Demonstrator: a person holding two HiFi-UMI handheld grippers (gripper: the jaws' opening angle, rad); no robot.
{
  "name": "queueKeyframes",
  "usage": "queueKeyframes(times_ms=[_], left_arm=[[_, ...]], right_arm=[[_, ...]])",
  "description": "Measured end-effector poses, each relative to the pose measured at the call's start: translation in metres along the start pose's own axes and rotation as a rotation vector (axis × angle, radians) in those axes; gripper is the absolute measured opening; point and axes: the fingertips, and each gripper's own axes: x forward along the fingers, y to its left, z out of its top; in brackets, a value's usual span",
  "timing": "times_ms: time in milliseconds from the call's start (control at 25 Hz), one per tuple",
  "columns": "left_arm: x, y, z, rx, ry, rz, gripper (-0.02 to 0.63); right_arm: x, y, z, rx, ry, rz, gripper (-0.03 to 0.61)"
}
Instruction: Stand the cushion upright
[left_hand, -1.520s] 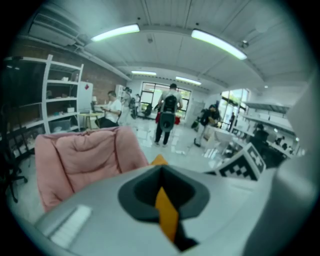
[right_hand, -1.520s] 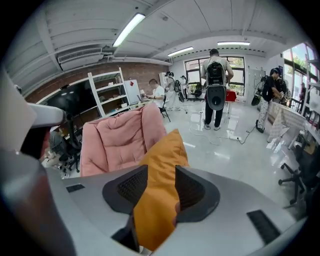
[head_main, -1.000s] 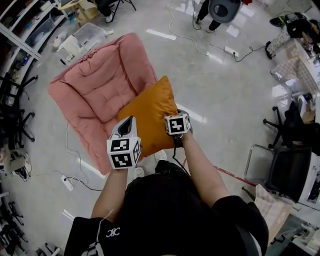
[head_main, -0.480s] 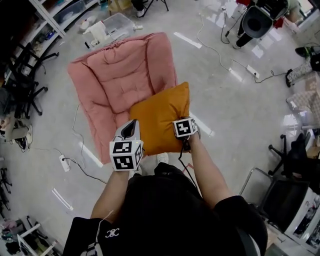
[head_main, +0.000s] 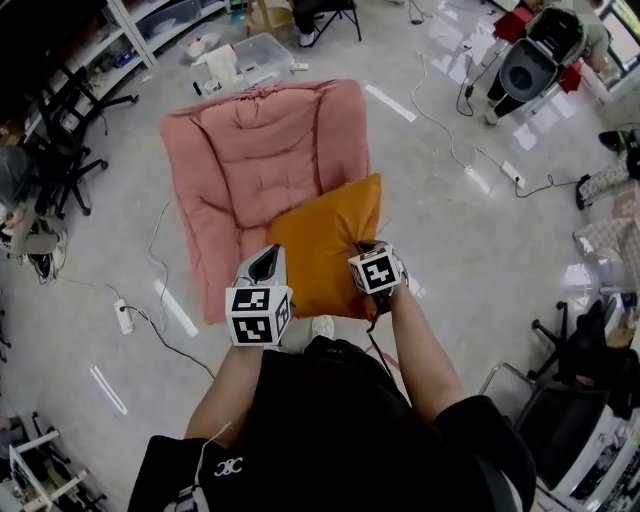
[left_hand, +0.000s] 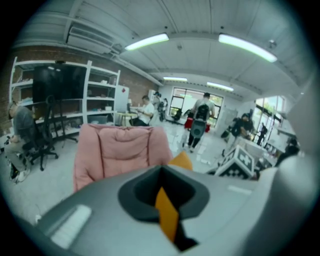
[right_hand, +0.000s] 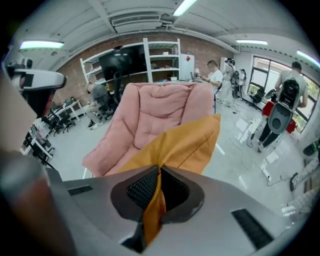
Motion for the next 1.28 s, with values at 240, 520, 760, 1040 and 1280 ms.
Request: queueKeyframes(times_ms=[240, 520, 760, 1040, 1280], left_arm=[[-0.017, 0.034, 0.005, -0.041, -0.039, 0.071, -0.005], [-0.053, 0.087, 0.017, -0.079, -0.088, 0.179, -0.005], [-0.080, 0.112, 0.015, -0.088, -0.091, 0.239, -0.005], [-0.102, 0.129, -0.006, -0.115, -0.070, 0.292, -0.005], [-0.114, 0.138, -0.011, -0.140, -0.072, 0.319, -0.005]], right_arm=[[-0.007, 0.046, 0.063, -0.174, -0.084, 0.045, 0.012], [-0.009, 0.091, 0.133, -0.419, -0.133, 0.094, 0.011], [-0.013, 0.120, 0.173, -0.669, -0.133, 0.152, 0.009], [-0.015, 0.142, 0.202, -0.930, -0.112, 0.209, 0.009], [-0.040, 0.157, 0.251, -1.067, -0.170, 0.230, 0.009]])
